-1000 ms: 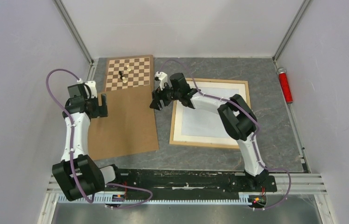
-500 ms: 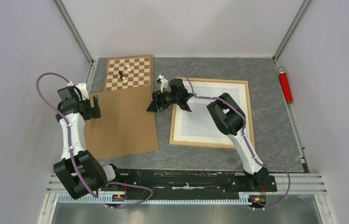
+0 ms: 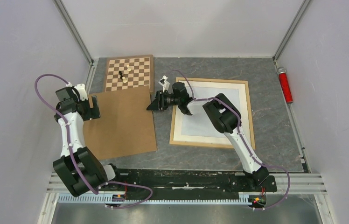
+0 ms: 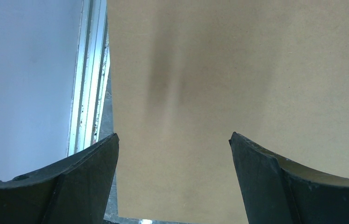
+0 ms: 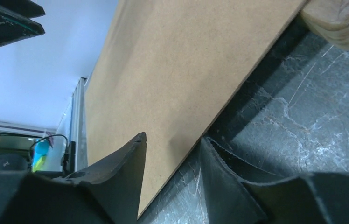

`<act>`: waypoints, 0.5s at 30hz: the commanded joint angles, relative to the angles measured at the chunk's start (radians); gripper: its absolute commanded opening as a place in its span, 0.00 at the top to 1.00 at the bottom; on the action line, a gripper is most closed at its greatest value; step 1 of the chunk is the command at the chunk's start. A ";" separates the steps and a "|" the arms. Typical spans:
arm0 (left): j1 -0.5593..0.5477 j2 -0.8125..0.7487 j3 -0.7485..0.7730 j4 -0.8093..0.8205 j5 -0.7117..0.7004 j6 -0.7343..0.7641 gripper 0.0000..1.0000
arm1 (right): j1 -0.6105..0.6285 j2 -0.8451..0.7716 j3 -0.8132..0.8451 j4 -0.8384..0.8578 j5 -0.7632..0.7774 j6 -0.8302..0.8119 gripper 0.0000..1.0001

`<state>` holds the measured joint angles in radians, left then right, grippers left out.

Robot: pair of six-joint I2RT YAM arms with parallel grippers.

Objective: Put the photo into the frame

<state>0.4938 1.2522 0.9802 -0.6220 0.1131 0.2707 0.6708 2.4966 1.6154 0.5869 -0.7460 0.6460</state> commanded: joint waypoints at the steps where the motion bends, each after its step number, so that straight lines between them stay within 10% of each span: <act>1: 0.007 0.000 0.011 0.033 0.027 0.033 0.05 | -0.003 0.073 -0.008 0.040 -0.030 0.087 0.58; 15: 0.007 0.016 0.029 0.045 0.053 0.015 0.05 | -0.084 -0.035 -0.083 0.236 -0.078 0.236 1.00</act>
<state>0.4946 1.2594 0.9802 -0.6167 0.1211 0.2707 0.6250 2.5374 1.5856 0.7311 -0.7979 0.8474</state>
